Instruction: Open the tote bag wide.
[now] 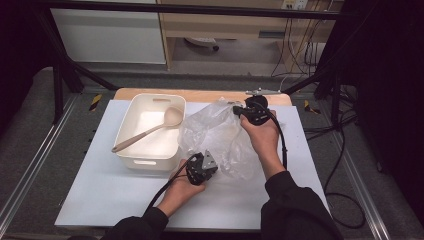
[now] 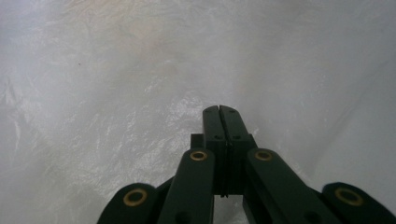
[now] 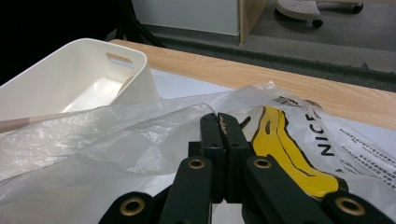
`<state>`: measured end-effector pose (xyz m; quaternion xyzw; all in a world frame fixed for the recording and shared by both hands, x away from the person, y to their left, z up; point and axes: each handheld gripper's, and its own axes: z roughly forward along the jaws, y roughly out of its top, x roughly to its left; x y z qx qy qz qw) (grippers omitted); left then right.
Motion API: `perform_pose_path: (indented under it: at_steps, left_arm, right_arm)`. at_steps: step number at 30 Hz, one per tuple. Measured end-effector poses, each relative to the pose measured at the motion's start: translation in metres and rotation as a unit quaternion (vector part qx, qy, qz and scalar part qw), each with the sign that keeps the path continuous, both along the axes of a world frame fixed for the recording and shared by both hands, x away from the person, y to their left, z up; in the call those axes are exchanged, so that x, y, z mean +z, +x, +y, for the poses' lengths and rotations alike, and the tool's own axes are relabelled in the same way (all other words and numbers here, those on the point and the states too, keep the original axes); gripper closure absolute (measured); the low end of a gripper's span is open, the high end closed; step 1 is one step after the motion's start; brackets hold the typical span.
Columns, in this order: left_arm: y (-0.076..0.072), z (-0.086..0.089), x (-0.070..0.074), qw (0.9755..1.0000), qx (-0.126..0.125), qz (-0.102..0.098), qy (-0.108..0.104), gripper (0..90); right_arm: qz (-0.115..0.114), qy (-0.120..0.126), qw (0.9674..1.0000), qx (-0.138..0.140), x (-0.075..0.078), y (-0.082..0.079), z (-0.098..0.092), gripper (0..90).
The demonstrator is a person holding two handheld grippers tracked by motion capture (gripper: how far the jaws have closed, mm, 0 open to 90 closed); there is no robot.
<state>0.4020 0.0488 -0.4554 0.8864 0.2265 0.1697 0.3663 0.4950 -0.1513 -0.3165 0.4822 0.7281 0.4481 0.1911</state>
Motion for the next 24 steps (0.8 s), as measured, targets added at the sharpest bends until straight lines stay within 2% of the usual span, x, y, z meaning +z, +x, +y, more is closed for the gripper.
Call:
perform_pose_path:
  at_steps: [3, 8, 16, 24]
  left_arm:
    - [-0.001, 0.000, 0.001, 1.0000, 0.003, 0.002, -0.002, 90.0]
    - [-0.007, 0.001, 0.008, 0.9996, 0.010, -0.004, -0.027, 90.0]
    - [-0.026, 0.003, 0.030, 0.9988, 0.000, -0.007, -0.049, 90.0]
    - [-0.031, 0.014, 0.060, 0.9963, 0.004, -0.002, -0.086, 90.0]
  right_arm:
    - [0.004, -0.003, 1.0000, 0.004, -0.001, 0.000, 0.001, 90.0]
    - [0.006, -0.007, 0.9999, 0.008, -0.004, -0.001, 0.004, 90.0]
    - [0.011, -0.011, 0.9997, 0.017, -0.008, -0.004, 0.008, 90.0]
    - [0.018, -0.018, 0.9993, 0.026, -0.015, -0.008, 0.016, 90.0]
